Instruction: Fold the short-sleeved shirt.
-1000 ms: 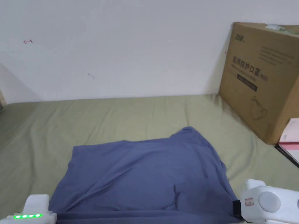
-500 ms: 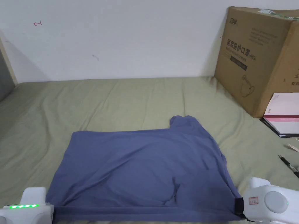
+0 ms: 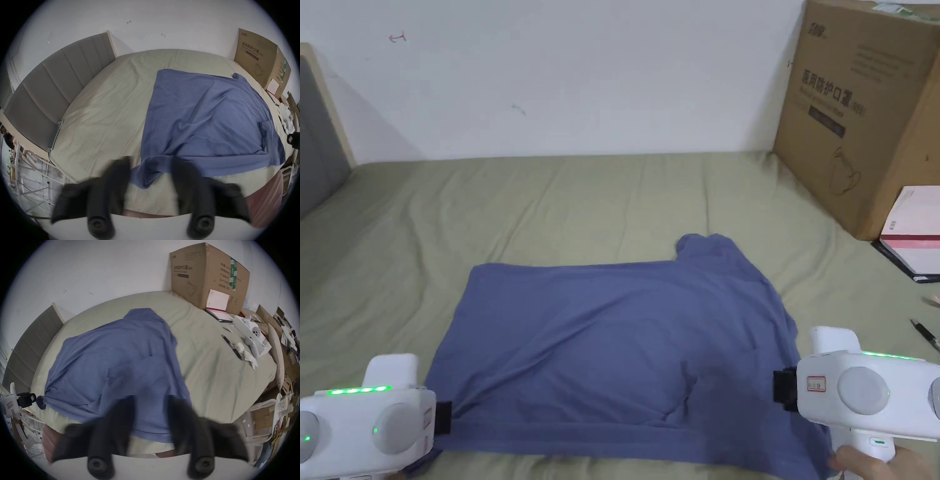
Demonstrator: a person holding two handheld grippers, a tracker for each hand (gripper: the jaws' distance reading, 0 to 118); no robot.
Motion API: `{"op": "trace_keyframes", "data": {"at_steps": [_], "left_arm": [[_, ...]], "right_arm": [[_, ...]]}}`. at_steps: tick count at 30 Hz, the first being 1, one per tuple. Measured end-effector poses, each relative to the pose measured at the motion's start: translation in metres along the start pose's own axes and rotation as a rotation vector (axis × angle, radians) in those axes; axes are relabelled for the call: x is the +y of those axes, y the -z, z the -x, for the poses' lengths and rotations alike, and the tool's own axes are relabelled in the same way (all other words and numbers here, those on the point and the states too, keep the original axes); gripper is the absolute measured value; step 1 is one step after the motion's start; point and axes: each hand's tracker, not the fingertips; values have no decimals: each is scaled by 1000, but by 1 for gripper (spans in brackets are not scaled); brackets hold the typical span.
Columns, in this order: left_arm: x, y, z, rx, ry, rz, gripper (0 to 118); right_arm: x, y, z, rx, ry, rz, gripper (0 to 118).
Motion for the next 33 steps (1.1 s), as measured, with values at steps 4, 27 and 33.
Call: {"op": "trace_keyframes", "data": {"at_steps": [4,27,33], "left_arm": [[-27,-12,-1,-40,4,0,0],[-25,46,42,-97,-150,142,1],[-18,34,46,-126,-225,98,1]], "right_arm": [[-15,8,13,-8,7,19,0],[-43,33,8,36,48,146,0],[-45,24,-15,5,94,138,0]]}}
